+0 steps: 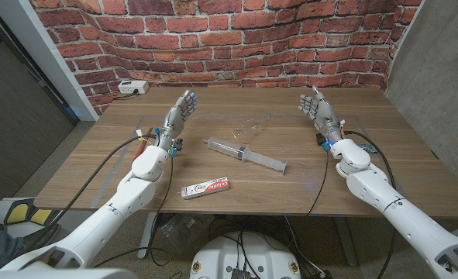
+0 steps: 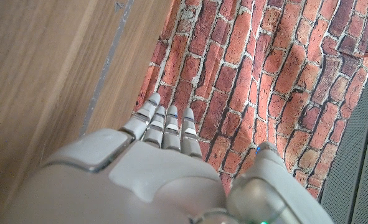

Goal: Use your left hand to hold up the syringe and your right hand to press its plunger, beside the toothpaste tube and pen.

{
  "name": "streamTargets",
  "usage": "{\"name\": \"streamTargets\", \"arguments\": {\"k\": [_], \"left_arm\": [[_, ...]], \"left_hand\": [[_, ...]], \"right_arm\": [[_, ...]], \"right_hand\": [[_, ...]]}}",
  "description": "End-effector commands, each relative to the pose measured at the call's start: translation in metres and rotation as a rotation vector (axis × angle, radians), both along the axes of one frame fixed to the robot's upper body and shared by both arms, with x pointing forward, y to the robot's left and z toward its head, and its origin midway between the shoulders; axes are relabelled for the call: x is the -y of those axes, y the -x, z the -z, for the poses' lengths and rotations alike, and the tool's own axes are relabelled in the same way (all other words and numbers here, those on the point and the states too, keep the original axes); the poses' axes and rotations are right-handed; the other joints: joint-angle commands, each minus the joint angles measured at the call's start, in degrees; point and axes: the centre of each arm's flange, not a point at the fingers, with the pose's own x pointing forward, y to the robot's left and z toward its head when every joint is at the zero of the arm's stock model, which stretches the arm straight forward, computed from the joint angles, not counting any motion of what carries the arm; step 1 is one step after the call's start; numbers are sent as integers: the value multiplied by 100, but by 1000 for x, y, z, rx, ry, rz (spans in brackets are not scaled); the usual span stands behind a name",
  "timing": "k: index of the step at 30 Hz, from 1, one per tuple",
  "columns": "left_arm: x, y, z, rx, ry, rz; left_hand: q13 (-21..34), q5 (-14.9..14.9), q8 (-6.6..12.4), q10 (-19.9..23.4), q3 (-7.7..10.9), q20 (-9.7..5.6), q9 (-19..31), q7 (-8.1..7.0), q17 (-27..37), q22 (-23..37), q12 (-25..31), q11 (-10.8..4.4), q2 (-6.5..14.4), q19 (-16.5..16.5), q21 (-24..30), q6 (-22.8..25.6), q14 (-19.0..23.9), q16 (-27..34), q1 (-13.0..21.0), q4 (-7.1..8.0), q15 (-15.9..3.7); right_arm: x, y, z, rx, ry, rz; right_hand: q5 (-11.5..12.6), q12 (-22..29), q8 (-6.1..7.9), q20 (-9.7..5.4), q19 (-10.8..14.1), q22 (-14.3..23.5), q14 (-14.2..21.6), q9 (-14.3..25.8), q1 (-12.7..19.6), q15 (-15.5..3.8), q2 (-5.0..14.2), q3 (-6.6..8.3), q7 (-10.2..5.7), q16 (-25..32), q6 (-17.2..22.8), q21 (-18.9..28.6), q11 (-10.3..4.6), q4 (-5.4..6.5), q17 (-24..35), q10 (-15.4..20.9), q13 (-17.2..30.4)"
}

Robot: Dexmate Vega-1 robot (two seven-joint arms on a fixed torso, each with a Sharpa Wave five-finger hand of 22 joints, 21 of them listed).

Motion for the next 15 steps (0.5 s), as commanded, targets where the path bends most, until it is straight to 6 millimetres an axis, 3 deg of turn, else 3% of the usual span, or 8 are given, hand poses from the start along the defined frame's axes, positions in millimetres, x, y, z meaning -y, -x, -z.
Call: {"name": "streamTargets", "arguments": {"k": [1, 15], "left_arm": [[1, 26, 14, 66, -27, -14], [-7, 47, 16, 160, -134, -130]], "left_hand": [[27, 39, 23, 93, 20, -8, 33, -19, 13, 8, 41, -17, 19, 63, 22, 102, 80, 31, 25, -47, 3], [29, 33, 60, 247, 64, -41, 36, 2, 9, 5, 32, -51, 75, 76, -40, 354, 240, 16, 236, -149, -84]], "right_arm": [[4, 12, 1, 6, 6, 22], [-3, 23, 7, -21, 36, 10]], "right_hand": [[-26, 18, -31, -8, 43, 16, 64, 10, 67, -8, -1, 10, -8, 34, -63, -19, 9, -48, 13, 68, 28], [-30, 11, -56, -5, 53, 17, 71, 9, 84, -4, 10, 12, -3, 29, -103, -31, -12, -65, 13, 62, 29]]}}
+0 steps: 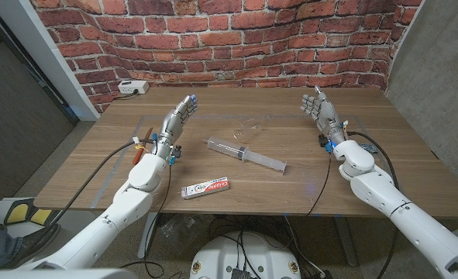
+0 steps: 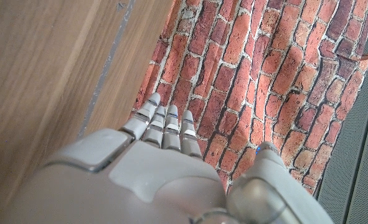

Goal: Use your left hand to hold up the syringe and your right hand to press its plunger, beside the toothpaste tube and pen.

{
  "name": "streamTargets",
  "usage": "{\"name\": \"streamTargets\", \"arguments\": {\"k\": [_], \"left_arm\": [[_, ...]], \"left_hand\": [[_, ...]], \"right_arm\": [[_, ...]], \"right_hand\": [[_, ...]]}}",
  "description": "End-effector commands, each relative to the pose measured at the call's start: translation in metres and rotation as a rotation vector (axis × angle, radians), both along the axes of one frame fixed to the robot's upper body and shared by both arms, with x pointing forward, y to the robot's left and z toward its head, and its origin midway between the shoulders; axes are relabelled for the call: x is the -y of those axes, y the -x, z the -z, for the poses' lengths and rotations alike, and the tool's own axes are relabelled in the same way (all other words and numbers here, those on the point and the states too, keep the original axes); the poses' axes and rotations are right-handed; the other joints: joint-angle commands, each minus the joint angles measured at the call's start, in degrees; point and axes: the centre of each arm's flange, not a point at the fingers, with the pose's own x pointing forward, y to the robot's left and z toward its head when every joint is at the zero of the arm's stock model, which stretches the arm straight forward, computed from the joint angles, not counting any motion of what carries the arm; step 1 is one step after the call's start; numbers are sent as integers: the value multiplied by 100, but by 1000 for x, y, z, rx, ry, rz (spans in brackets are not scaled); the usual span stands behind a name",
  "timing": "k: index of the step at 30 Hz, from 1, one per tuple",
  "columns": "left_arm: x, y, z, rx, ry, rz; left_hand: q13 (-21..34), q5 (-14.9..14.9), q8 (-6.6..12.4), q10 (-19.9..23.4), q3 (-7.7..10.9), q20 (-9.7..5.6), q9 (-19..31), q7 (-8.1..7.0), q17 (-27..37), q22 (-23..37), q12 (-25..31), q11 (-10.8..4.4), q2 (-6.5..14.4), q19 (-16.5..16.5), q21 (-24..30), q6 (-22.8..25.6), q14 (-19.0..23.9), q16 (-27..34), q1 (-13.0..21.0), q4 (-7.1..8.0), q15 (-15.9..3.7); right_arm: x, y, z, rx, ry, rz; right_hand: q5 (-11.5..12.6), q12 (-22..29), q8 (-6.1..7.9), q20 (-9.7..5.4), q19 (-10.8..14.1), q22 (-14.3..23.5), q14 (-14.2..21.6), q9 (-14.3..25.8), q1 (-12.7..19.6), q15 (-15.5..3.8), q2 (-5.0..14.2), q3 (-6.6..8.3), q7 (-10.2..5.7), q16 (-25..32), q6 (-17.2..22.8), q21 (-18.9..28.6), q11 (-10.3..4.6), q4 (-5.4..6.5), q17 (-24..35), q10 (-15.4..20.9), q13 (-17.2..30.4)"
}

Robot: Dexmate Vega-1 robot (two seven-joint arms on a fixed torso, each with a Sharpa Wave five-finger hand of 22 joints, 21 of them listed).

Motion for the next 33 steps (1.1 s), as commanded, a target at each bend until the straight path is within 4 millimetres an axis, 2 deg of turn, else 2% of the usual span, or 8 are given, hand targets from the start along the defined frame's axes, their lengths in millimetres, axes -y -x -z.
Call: {"name": "streamTargets", "arguments": {"k": [1, 13, 27, 32, 33], "left_arm": [[-3, 23, 0, 96, -105, -120], [5, 39, -5, 160, -232, -270], [20, 53, -4, 189, -389, -392], [25, 60, -3, 233, -447, -452], [27, 62, -3, 243, -462, -471]], "left_hand": [[29, 33, 16, 75, 20, -44, 7, -19, 9, 4, 32, -14, 3, 7, -24, 68, 74, 15, 111, -49, -32], [30, 34, 30, 218, 94, -70, 10, -92, 3, 3, 24, -58, 51, 24, -78, 240, 200, -3, 393, -196, -92], [30, 31, 32, 394, 242, -119, 12, -175, -2, 6, 4, -187, 183, 141, -104, 436, 343, -31, 819, -399, -187], [30, 52, 36, 449, 307, -168, 14, -244, -7, 3, -24, -272, 173, 172, -134, 547, 397, -57, 1098, -561, -262], [31, 61, 35, 539, 329, -198, 15, -279, -9, 2, -14, -333, 149, 198, -144, 596, 415, -71, 1229, -638, -279]], "right_arm": [[-5, 13, 5, -16, 25, -7], [-5, 15, 2, -9, 32, -7], [-1, 14, 8, -18, 24, -18], [-1, 16, 9, -23, 30, -22], [-2, 17, 9, -24, 31, -23]], "right_hand": [[-5, 11, -7, -5, 55, 17, 72, 10, 74, 1, 0, 20, -11, 29, -9, -32, -24, -11, 14, 49, 29], [-8, 5, -12, -4, 58, 18, 69, 8, 91, -2, 9, 23, -2, 23, -8, -43, -28, -25, 13, 42, 30], [-12, 3, -14, 2, 66, 18, 81, 6, 116, -4, 23, 28, 9, 23, 3, -54, -18, -46, 13, 46, 31], [-14, 6, -16, 5, 76, 19, 88, 6, 129, 1, 30, 32, 7, 24, 2, -57, -20, -55, 13, 59, 31], [-14, 6, -16, 4, 75, 19, 90, 6, 132, 1, 31, 33, 6, 24, 4, -59, -20, -57, 13, 59, 31]]}}
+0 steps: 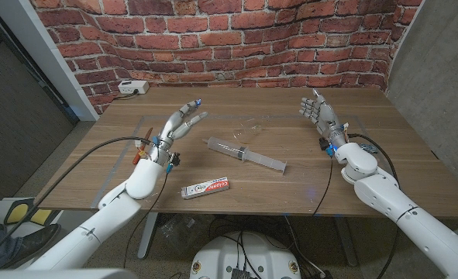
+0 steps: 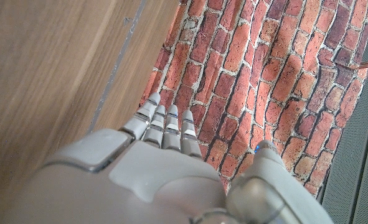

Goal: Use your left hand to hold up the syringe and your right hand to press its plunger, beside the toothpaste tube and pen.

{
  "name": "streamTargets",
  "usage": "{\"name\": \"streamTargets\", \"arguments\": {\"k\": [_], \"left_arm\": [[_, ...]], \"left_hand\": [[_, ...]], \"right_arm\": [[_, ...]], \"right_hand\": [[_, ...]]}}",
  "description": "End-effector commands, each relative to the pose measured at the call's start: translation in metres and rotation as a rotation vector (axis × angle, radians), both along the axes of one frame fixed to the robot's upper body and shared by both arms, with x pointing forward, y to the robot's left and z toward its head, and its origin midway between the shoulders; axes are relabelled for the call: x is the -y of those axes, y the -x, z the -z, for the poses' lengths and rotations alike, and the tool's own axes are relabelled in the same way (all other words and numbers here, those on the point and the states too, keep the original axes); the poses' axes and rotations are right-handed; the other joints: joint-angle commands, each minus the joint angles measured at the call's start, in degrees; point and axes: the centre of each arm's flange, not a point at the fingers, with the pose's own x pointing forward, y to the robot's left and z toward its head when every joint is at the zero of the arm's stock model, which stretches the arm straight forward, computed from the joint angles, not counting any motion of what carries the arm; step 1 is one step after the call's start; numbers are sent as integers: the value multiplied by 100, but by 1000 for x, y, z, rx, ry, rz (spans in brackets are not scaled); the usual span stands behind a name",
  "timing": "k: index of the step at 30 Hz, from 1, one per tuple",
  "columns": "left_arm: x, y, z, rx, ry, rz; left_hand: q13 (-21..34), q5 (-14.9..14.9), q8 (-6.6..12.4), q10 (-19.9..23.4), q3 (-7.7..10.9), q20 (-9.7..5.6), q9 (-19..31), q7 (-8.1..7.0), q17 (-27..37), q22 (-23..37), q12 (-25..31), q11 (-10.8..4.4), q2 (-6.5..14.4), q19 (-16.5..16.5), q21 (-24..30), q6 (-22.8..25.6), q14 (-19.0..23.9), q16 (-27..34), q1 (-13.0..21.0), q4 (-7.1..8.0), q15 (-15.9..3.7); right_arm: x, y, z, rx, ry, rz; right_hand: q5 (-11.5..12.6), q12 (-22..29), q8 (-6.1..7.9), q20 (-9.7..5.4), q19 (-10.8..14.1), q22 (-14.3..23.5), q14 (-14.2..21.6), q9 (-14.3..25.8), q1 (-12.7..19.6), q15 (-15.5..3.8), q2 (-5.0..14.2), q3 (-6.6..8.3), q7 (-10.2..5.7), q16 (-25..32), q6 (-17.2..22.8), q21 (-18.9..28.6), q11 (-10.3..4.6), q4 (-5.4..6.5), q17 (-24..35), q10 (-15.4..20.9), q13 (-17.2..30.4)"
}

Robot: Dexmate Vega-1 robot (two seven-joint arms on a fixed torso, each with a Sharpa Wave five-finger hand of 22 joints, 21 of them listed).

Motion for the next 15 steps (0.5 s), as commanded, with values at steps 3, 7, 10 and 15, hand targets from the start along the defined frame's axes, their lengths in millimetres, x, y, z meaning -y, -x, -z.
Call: {"name": "streamTargets", "arguments": {"k": [3, 7, 10, 15], "left_arm": [[12, 14, 2, 84, -153, -170], [13, 15, 0, 70, -195, -190], [14, 14, -3, 45, -225, -192], [17, 18, -13, 39, -311, -224]], "left_hand": [[32, 46, 29, 180, 70, -68, 18, -55, 4, 2, -27, -149, -67, 114, -41, 187, 110, -24, 372, -200, -74], [33, 51, 31, 225, 80, -73, 19, -62, 3, 2, -26, -134, -79, 131, -46, 230, 140, -25, 446, -238, -87], [34, 54, 27, 216, 87, -78, 19, -76, 4, 3, -41, -122, -84, 140, -51, 249, 152, -30, 491, -258, -102], [35, 57, 13, 205, 97, -77, 20, -68, 6, 5, -56, -119, -73, 143, -56, 241, 132, -45, 526, -266, -81]], "right_arm": [[1, 5, 4, -10, 4, -7], [2, 7, 5, -11, 13, -7], [3, 8, 6, -13, 8, -2], [4, 7, 7, -12, -2, -9]], "right_hand": [[-17, 4, -15, 3, 37, 19, 60, 7, 89, -13, -14, 18, 12, 23, 9, -22, -21, -46, 13, 58, 31], [-18, 7, -15, 5, 42, 19, 62, 7, 97, -19, -10, 20, 12, 23, 12, -23, -16, -52, 13, 68, 32], [-19, 6, -14, 3, 50, 19, 78, 7, 103, -23, -7, 21, 20, 28, 18, -23, -21, -56, 13, 67, 32], [-26, -18, -15, 5, 159, 21, 197, 7, 127, -6, 3, 25, 27, 64, 31, 4, -20, -78, 14, 14, 33]]}}
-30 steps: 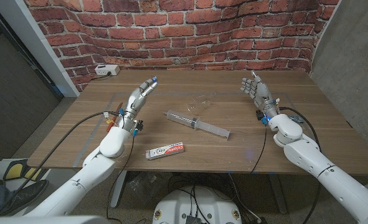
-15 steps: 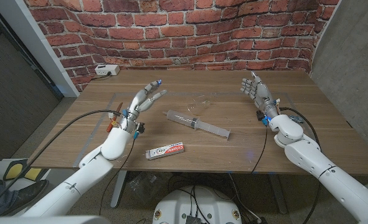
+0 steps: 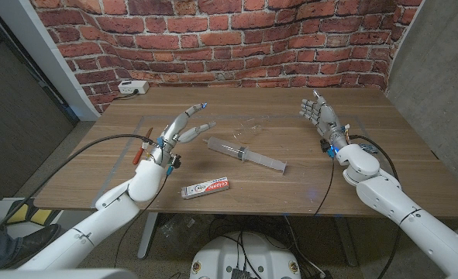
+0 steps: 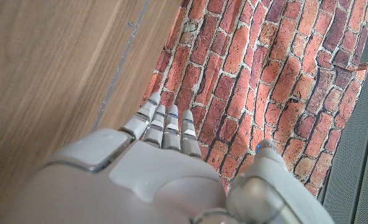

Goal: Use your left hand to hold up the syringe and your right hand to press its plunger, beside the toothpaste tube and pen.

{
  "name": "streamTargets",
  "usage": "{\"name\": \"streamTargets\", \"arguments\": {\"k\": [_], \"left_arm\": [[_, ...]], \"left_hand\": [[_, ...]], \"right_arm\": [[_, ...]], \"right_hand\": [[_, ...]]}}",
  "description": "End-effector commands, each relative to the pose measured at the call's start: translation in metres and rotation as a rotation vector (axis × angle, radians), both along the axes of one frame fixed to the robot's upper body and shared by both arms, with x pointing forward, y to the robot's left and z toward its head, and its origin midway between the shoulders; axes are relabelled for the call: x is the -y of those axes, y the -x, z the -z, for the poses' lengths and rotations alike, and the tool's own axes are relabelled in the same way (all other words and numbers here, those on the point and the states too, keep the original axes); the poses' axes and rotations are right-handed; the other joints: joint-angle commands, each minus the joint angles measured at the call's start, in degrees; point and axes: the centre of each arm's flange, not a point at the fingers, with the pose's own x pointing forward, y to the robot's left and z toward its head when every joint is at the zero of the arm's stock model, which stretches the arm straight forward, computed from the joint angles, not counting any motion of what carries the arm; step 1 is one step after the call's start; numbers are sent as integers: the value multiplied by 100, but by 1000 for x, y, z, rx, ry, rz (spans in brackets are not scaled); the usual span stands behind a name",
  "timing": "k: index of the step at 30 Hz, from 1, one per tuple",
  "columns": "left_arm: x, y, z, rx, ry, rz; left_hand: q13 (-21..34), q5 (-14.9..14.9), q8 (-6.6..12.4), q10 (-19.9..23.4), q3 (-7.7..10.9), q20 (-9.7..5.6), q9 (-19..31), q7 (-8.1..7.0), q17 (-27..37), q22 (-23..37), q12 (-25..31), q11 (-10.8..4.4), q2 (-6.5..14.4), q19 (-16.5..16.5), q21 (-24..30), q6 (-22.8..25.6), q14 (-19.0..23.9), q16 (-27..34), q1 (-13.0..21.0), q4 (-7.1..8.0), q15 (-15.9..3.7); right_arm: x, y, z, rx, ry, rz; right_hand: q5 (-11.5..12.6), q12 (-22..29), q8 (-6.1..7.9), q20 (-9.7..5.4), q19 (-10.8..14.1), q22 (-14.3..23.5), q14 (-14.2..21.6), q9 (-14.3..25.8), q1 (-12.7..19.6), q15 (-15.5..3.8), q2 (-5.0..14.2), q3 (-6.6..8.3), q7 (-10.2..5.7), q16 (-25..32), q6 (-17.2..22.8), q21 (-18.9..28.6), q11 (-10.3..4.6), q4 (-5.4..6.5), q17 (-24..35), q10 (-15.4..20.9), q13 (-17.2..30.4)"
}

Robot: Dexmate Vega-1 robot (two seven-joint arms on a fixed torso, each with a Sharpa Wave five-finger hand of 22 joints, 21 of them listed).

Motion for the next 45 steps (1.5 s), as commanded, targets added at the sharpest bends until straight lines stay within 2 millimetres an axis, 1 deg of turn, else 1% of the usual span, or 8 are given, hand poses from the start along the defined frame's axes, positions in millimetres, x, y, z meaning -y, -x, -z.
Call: {"name": "streamTargets", "arguments": {"k": [1, 8, 12, 14, 17, 21, 33, 45], "left_arm": [[7, 7, -13, -17, -153, -80], [5, 12, -25, -20, -233, -139], [3, 12, -31, -13, -266, -176], [2, 12, -34, -19, -286, -193], [2, 13, -40, -29, -332, -220], [2, 12, -48, -53, -397, -252], [6, 14, -69, -109, -602, -307], [18, 14, -84, -135, -763, -306]], "left_hand": [[35, 58, 13, 18, 4, 22, 21, 6, 6, 6, -29, 5, -2, 43, -13, 50, 33, -24, 71, -32, -19], [37, 61, 1, 49, 17, 26, 23, -14, 10, 9, -32, -39, 20, 58, -16, 62, 46, -27, 110, -34, -35], [44, 66, -25, 53, 32, 103, 27, -28, 22, 29, -56, -34, 49, 277, 62, 68, 94, -20, 169, -33, -32], [51, 64, -37, 111, 34, 159, 31, -37, 39, 57, -55, -85, 71, 450, 133, 103, 216, 17, 191, -16, -74], [57, 61, 1, 187, 28, 167, 34, -112, 52, 78, -42, -96, 77, 498, 157, 248, 275, 28, 200, -4, -43], [61, 54, -1, 223, 17, 208, 35, -219, 57, 89, -44, -141, 70, 400, 120, 295, 250, 7, 206, 4, -58], [69, 37, 3, 235, -30, 239, 38, -270, 57, 88, -76, -181, 33, 167, 20, 433, 134, -54, 185, 34, -105], [74, 43, 12, 422, -56, 192, 44, -281, 44, 76, -46, -287, -17, 416, 96, 597, 311, -7, 260, 9, -148]], "right_arm": [[2, 1, 3, -4, -9, -6], [3, 1, 2, -1, -13, -4], [4, 2, 3, -4, -14, 8], [4, 3, 3, -6, -13, 10], [2, 3, 3, -12, -16, 12], [0, 2, 3, -21, -11, 9], [-7, -4, -5, -22, 15, -9], [-10, -5, -10, -26, 22, -16]], "right_hand": [[-21, -17, -16, 4, 84, 21, 96, 20, 68, 14, 4, 26, 21, 40, 28, 34, 11, -48, 15, -15, 33], [-24, -13, -12, 2, 103, 22, 107, 20, 79, 11, 11, 28, 26, 37, 46, 34, 16, -58, 15, -3, 34], [-26, -14, -10, 2, 104, 22, 113, 20, 86, 16, 14, 29, 22, 35, 57, 30, 16, -64, 16, -5, 34], [-27, -14, -10, 2, 105, 23, 112, 20, 90, 16, 16, 30, 25, 33, 61, 28, 15, -67, 16, -3, 34], [-28, -12, -8, 5, 105, 23, 114, 20, 94, 13, 18, 30, 24, 30, 67, 24, 21, -71, 16, 2, 34], [-30, -14, -11, 12, 106, 23, 121, 20, 100, 22, 21, 31, 19, 29, 67, 20, 21, -77, 17, 0, 34], [-35, -15, -17, 26, 117, 25, 123, 20, 117, 22, 31, 34, 13, 19, 68, 12, 16, -93, 18, -1, 35], [-37, -16, -19, 49, 116, 26, 122, 21, 155, 41, 61, 52, 9, 11, 75, -1, 34, -115, 17, 0, 35]]}}
